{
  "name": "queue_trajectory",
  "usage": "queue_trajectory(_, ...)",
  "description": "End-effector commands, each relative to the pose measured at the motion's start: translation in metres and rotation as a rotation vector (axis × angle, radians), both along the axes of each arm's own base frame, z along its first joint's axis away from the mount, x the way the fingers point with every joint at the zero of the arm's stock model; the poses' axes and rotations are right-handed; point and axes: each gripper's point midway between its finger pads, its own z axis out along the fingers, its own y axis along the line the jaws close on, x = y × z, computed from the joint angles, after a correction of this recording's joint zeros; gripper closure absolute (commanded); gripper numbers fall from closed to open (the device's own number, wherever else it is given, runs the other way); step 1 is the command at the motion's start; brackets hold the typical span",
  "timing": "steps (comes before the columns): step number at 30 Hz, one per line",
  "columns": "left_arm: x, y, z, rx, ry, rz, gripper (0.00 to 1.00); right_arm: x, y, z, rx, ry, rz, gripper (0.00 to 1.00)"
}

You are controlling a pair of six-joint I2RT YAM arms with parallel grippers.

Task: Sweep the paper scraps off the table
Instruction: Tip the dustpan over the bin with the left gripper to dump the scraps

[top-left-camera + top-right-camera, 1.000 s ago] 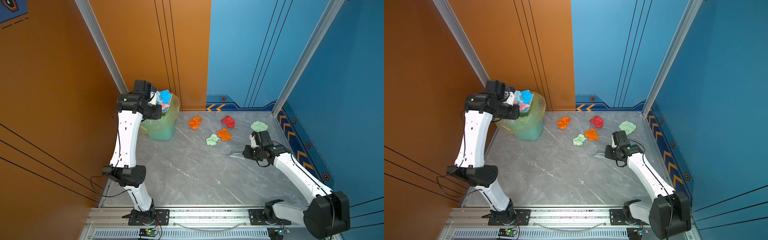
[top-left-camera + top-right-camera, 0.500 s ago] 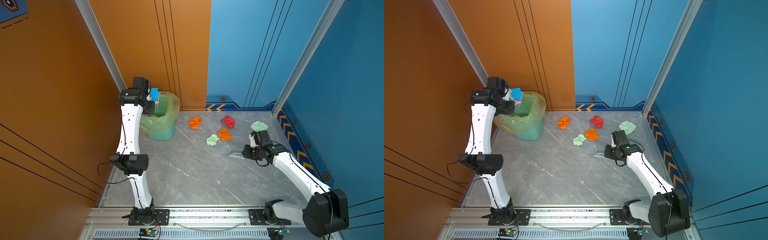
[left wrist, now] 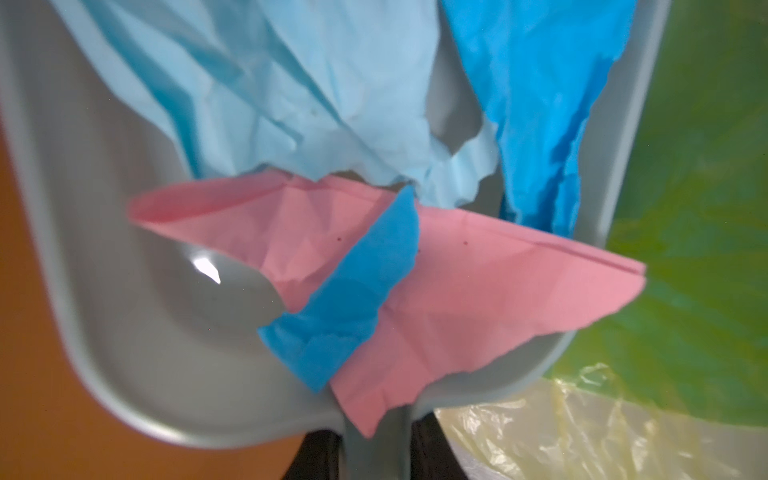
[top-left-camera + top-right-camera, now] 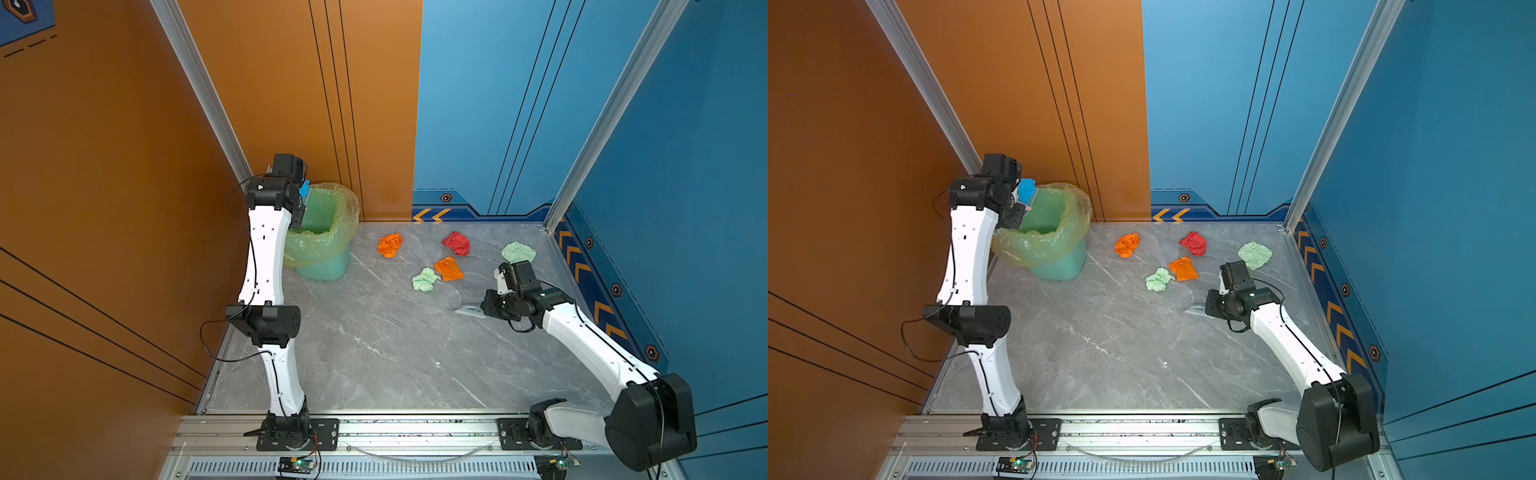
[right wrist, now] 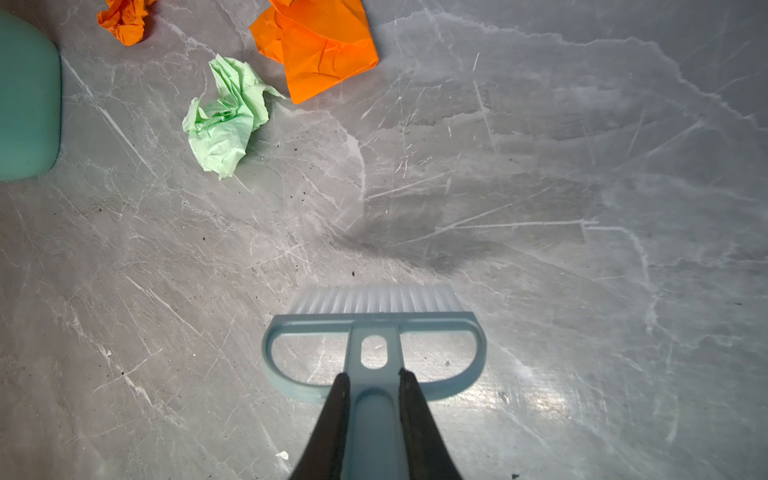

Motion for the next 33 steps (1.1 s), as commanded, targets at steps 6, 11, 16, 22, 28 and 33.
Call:
queue_trajectory(6, 0.004, -0.001, -0.003, 0.163, 0.092, -0.055, 1.00, -0.001, 0.004, -0.004, 0.014, 0.008, -0.003, 1.00)
queue_trajectory(11, 0.006, 0.000, -0.005, 0.239, 0.148, -0.088, 1.00, -0.002, 0.003, -0.006, 0.012, 0.008, -0.004, 1.00)
queue_trajectory(16, 0.004, 0.007, -0.003, 0.346, 0.212, -0.097, 1.00, -0.002, 0.004, -0.008, 0.016, 0.011, -0.005, 1.00)
queue_trajectory(22, 0.006, 0.008, 0.001, 0.399, 0.244, -0.134, 1.00, -0.002, 0.005, -0.007, 0.018, 0.009, -0.003, 1.00)
queue_trajectory(28, 0.014, 0.003, -0.001, 0.490, 0.306, -0.191, 1.00, -0.001, 0.006, -0.007, 0.021, 0.006, -0.001, 1.00)
queue_trajectory(33, 0.019, -0.001, 0.002, 0.519, 0.305, -0.214, 1.00, -0.002, 0.008, -0.009, 0.025, 0.012, 0.001, 1.00)
